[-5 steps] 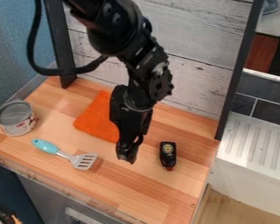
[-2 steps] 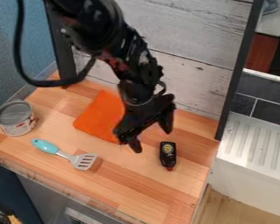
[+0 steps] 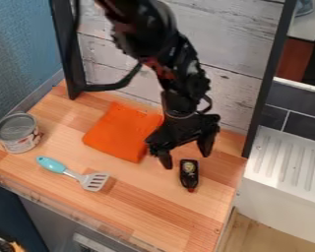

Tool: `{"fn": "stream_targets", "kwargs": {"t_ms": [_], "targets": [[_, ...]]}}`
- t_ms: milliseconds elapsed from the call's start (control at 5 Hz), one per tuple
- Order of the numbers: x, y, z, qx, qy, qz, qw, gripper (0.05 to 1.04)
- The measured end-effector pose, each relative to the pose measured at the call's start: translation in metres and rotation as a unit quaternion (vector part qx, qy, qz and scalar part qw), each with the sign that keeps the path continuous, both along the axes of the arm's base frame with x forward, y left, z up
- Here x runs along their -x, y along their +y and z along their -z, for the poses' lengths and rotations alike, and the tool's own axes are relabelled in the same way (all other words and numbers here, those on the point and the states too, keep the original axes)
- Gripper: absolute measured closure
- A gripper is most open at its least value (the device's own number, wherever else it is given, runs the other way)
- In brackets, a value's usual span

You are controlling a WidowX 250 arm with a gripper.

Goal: Move the object to the lower right side of the table

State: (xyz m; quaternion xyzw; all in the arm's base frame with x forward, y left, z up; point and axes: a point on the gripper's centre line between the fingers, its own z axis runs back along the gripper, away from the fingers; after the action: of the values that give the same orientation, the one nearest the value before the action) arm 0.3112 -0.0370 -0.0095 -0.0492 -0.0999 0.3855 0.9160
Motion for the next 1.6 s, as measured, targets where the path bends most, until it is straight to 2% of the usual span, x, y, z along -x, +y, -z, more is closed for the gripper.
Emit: {"fn": "stream_targets", "kwargs": {"t_ms": [200,600,1000,1200,1400,1600], "targets": [[-0.005,-0.005,0.01,0.004,0.003,0.008,1.0,0.083],[-0.004,-0.008,0.021,-0.024,0.032,0.01,0.9992,0.083],[-0.005,-0.013,0.033,-0.01,0.042,0.007,0.999,0.118],[-0.007,-0.015,0.037,-0.002,0.027,-0.001,0.9996,0.387],[-0.008,-0.015,0.037,0.0,0.019,-0.012,0.9997,0.59],[-0.007,-0.014,0.038,0.0,0.016,-0.022,0.9996,0.59]]}}
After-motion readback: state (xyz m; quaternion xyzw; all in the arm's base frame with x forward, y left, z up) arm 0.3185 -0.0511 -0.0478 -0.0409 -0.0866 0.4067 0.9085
